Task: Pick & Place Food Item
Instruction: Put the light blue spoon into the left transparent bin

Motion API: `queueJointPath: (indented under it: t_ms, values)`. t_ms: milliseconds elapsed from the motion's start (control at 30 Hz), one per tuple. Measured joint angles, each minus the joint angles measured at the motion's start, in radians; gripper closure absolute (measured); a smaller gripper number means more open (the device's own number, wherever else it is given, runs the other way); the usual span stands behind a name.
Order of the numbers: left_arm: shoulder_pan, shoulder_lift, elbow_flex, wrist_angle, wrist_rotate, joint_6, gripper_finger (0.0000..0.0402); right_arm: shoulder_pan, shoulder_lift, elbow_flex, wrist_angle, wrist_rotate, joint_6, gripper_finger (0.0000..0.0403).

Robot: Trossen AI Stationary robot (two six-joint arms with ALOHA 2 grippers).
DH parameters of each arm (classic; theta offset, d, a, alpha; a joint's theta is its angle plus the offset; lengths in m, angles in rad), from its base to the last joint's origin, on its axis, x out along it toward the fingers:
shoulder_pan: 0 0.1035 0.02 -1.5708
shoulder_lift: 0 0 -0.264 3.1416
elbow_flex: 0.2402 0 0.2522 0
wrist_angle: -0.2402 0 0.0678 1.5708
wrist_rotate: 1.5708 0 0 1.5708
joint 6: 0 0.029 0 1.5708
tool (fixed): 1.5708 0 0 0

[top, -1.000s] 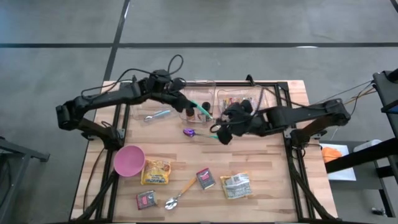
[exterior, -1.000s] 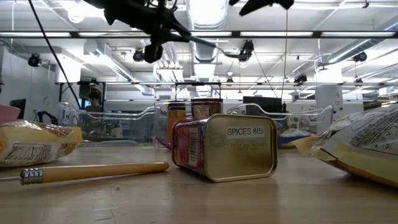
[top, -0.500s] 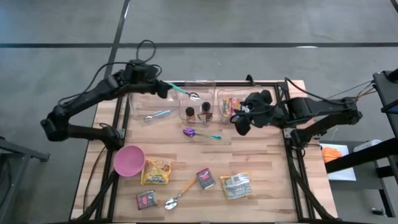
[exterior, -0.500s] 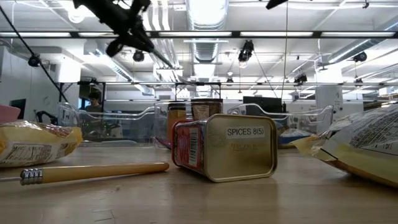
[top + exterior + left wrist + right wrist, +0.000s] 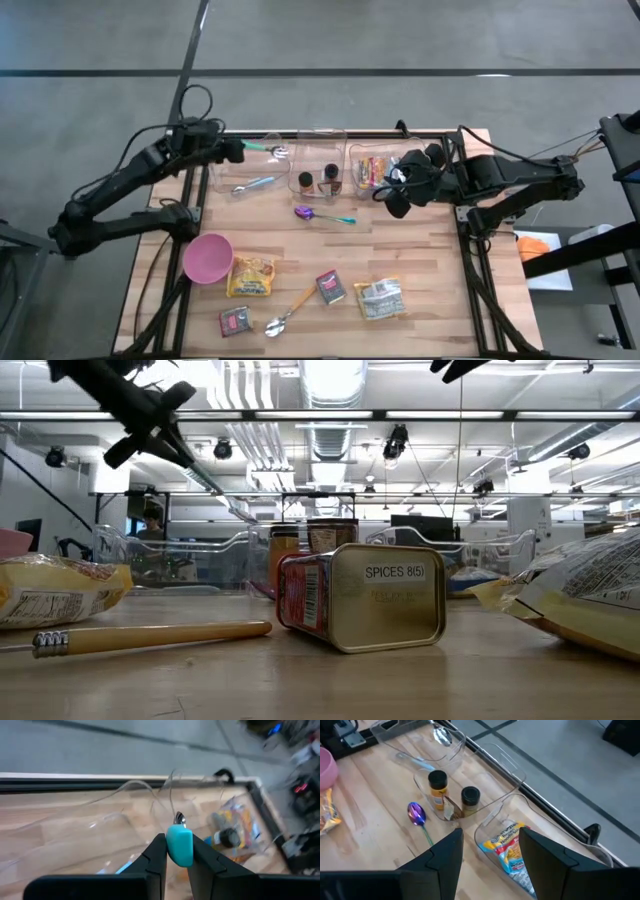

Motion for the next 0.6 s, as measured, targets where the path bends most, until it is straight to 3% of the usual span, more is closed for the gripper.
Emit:
queueJointPath:
  t_ms: [267,600]
  values:
    - [0.007,-0.089,-0.091,-0.025,-0.102,-0.067,0.0348,0.0,0.0,0.0,-0.012,0.0,-0.039,0.0213]
    - [0.007,0.052,-0.091,-0.065,-0.092,-0.07,0.0348,0.0,0.0,0.0,-0.021,0.0,-0.042,0.0213]
